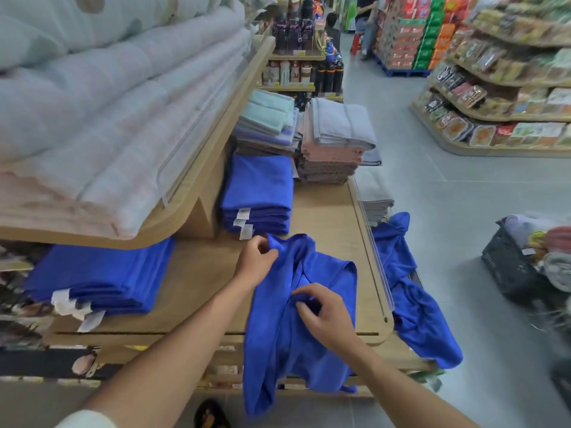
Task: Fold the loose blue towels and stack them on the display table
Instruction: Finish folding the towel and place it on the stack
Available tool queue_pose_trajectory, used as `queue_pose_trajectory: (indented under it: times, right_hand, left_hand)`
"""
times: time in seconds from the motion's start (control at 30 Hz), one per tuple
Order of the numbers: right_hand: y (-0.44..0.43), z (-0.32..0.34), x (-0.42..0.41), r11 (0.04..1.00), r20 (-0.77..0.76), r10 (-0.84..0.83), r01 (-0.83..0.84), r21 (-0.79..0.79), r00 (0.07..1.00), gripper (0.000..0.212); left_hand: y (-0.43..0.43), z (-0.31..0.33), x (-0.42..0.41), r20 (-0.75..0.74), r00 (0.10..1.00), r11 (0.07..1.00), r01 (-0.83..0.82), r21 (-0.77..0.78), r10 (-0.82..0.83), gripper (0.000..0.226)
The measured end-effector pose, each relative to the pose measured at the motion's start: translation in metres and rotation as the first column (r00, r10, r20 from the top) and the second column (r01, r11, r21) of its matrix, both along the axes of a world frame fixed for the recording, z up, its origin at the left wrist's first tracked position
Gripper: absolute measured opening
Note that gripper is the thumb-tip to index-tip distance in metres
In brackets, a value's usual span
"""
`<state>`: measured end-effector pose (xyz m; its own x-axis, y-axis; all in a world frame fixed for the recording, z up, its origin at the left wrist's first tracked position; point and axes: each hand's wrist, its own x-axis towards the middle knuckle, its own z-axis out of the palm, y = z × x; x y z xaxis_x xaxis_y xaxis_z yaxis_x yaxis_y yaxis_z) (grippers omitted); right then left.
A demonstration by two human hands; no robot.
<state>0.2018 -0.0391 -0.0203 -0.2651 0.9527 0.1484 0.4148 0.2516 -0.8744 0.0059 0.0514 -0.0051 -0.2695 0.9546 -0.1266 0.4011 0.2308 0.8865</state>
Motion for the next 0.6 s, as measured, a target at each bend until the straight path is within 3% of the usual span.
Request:
queue_pose_trajectory:
  times: [0.1,0.2,0.3,0.43,0.53,0.6]
  right_hand:
    - [-0.001,-0.001,0.002,1.0,-0.115,-0.025,0.023,-0.016,0.993,0.02]
    - [-0.002,0.0,0.004,0.998,-0.168,-0.034,0.042,0.043,0.985,0.022]
    - [-0.004,-0.002,0.005,0.995,-0.172,-0.034,0.049,0.086,0.985,0.025]
    - [-0.004,-0.004,0.004,0.99,-0.18,-0.032,0.056,0.131,0.983,0.024]
    - [-0.009,-0.003,0.006,0.983,-0.173,-0.026,0.057,0.176,0.985,0.023]
    - [-0.012,0.002,0.009,0.972,-0.161,0.008,0.03,0.235,0.987,0.023]
  left_hand:
    - [-0.032,0.007,0.008,0.277,0.96,0.995,0.006,0.1,-0.033,0.02]
    - [-0.068,0.004,0.021,0.398,0.913,0.996,0.071,0.06,-0.089,0.013]
    - [-0.09,-0.003,0.03,0.337,0.931,0.99,0.14,0.021,-0.139,0.032]
    - [-0.102,-0.003,0.041,0.304,0.942,0.989,0.144,0.018,-0.143,0.015]
    - [-0.104,-0.001,0.044,0.261,0.956,0.991,0.134,0.027,-0.136,0.012]
    - [-0.105,0.004,0.046,0.308,0.943,0.992,0.123,0.032,-0.126,0.013]
